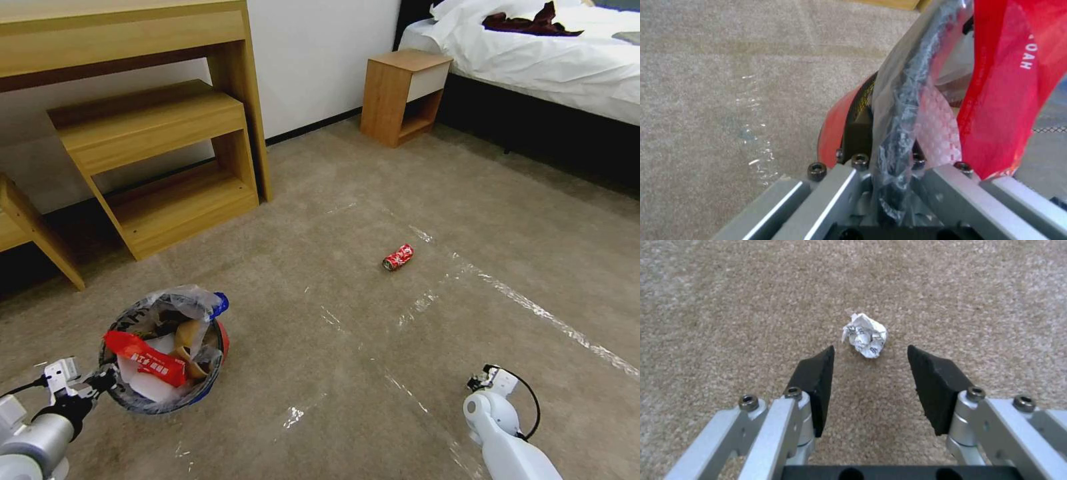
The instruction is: Pick up the trash bin and place the garbage on the floor into it.
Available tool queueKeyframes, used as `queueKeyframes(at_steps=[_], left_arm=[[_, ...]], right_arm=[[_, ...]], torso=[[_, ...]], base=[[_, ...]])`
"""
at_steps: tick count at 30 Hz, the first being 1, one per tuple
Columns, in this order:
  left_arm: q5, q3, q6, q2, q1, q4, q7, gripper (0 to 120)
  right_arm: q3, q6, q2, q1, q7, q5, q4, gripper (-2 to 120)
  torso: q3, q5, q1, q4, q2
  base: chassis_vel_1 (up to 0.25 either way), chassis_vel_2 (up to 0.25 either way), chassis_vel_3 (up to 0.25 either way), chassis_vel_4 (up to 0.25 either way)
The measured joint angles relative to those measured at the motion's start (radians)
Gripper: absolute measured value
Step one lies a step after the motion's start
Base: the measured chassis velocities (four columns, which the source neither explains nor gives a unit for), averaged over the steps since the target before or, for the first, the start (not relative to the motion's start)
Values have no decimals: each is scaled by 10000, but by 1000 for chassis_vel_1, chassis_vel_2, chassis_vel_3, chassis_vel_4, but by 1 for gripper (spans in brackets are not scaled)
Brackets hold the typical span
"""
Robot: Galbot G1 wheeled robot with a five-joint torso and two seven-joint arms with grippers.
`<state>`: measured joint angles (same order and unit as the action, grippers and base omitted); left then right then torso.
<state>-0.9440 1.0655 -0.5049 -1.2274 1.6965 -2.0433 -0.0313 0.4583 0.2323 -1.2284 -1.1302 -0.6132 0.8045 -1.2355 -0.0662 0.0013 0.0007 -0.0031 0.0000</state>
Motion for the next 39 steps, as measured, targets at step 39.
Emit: queueKeyframes(at_steps=[39], left_arm=[[78, -5, 113, -167, 129, -125, -90, 0]], right_arm=[[-256, -406, -161, 599, 324, -563, 999, 34]], torso=[[0, 0, 0, 0, 0]], base=[[0, 0, 0, 0]])
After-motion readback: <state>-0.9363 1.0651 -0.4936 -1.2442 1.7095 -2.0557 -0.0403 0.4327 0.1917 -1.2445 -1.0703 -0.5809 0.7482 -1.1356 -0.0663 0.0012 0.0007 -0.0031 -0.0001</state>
